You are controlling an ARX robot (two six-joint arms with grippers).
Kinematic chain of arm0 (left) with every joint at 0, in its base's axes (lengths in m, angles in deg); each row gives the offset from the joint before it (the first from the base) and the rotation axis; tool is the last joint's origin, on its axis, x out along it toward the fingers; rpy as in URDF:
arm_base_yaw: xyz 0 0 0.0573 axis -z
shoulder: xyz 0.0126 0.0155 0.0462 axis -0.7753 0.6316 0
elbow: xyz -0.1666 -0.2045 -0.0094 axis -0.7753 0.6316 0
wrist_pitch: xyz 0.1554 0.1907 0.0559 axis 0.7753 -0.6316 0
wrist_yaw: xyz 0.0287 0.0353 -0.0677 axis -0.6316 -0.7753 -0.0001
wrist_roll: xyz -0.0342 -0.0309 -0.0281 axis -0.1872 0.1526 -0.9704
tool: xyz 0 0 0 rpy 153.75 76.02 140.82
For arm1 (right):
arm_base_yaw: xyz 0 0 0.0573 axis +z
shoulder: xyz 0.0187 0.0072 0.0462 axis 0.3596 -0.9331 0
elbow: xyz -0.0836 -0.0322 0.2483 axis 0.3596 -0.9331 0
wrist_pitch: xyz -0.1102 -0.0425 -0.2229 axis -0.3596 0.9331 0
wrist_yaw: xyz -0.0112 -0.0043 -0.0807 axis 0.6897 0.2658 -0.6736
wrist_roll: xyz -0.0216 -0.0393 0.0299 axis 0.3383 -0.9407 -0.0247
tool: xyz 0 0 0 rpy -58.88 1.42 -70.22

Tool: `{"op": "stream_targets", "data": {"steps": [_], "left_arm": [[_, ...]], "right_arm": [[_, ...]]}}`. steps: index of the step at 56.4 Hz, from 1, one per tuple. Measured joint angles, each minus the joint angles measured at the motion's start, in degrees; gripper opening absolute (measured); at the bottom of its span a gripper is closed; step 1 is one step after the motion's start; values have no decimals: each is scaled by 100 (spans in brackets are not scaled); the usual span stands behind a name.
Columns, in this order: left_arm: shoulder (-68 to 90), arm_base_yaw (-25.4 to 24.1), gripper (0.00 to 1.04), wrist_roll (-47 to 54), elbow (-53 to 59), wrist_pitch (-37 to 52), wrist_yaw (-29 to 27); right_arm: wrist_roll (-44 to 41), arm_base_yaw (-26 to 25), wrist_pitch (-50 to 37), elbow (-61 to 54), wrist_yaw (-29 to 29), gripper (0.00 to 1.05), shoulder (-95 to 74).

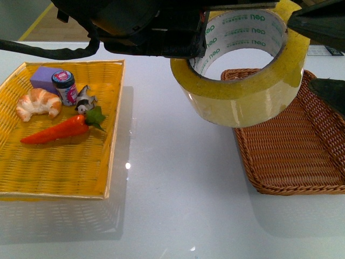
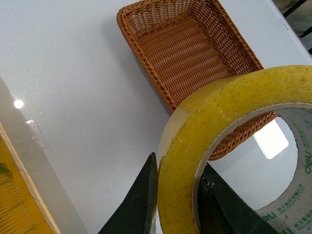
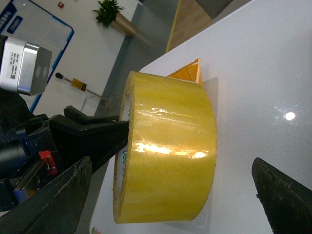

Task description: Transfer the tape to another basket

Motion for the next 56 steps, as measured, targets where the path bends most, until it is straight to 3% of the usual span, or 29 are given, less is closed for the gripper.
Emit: {"op": "stream_targets", "data": {"steps": [18, 33, 41, 56], "left_arm": [[0, 33, 15, 0, -22, -7, 48], [2, 37, 15, 0, -22, -9, 44], [2, 37, 15, 2, -22, -9, 66], [0, 37, 56, -15, -59, -48, 149]], "right_arm": [[92, 343, -181, 52, -37, 95, -461], [195, 345, -186, 63, -92, 54, -457], [315, 343, -184, 72, -83, 49, -446], [273, 343, -146, 74, -111, 48, -448]]}}
